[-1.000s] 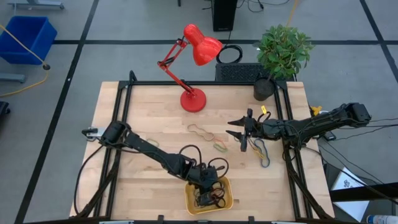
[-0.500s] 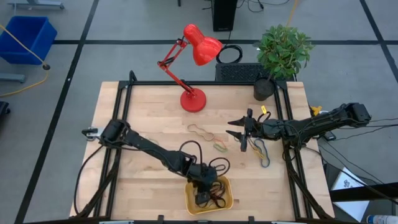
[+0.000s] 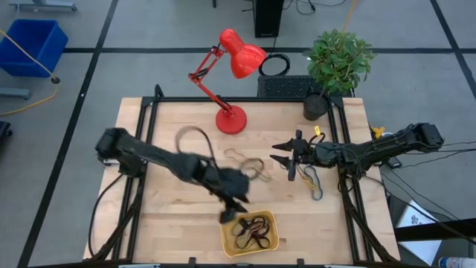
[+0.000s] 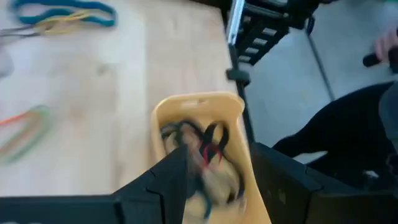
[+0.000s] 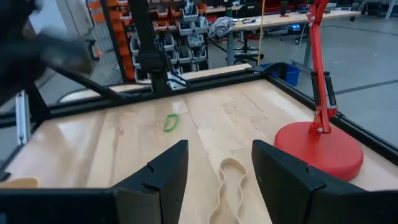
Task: Pick and place rubber bands into bin
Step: Put the green rubber band into the yellow bin
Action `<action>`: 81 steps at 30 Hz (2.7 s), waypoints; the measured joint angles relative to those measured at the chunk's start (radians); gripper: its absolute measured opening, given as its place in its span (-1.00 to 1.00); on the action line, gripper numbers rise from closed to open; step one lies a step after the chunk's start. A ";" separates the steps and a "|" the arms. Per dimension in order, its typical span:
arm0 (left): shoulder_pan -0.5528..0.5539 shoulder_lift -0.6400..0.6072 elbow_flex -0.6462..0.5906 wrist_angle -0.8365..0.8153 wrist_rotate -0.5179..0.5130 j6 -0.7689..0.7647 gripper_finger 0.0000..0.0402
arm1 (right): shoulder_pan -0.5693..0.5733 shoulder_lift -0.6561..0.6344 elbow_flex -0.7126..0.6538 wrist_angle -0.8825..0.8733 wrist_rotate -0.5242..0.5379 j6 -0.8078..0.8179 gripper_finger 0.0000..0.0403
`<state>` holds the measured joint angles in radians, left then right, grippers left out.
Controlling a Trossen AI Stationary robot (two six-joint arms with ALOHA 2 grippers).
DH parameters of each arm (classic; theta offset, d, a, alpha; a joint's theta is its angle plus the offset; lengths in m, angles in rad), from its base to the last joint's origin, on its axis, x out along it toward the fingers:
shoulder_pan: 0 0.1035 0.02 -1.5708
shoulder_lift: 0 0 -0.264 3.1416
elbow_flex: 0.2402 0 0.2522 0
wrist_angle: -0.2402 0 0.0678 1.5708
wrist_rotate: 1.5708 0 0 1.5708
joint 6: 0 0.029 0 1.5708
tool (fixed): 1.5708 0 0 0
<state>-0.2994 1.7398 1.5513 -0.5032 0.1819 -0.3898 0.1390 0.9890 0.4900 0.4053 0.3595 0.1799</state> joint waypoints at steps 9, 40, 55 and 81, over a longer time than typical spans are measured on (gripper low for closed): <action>0.031 -0.253 -0.009 -0.172 -0.143 0.155 -0.10 | 0.000 0.000 0.000 0.053 0.000 0.018 -0.14; 0.052 -0.791 -0.809 -0.070 -0.351 -0.081 -0.11 | 0.000 -0.003 0.000 0.088 -0.017 0.019 -0.18; 0.125 -0.674 -0.843 -0.283 -0.404 -0.091 -0.11 | -0.002 -0.002 0.000 0.084 -0.015 0.018 -0.18; 0.302 -0.312 -0.843 -0.333 -0.260 0.206 -0.11 | -0.002 -0.002 0.000 0.074 0.011 0.019 -0.18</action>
<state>0.0022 1.4282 0.7086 -0.8357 -0.0786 -0.1837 0.1368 0.9871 0.4900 0.4797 0.3702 0.1986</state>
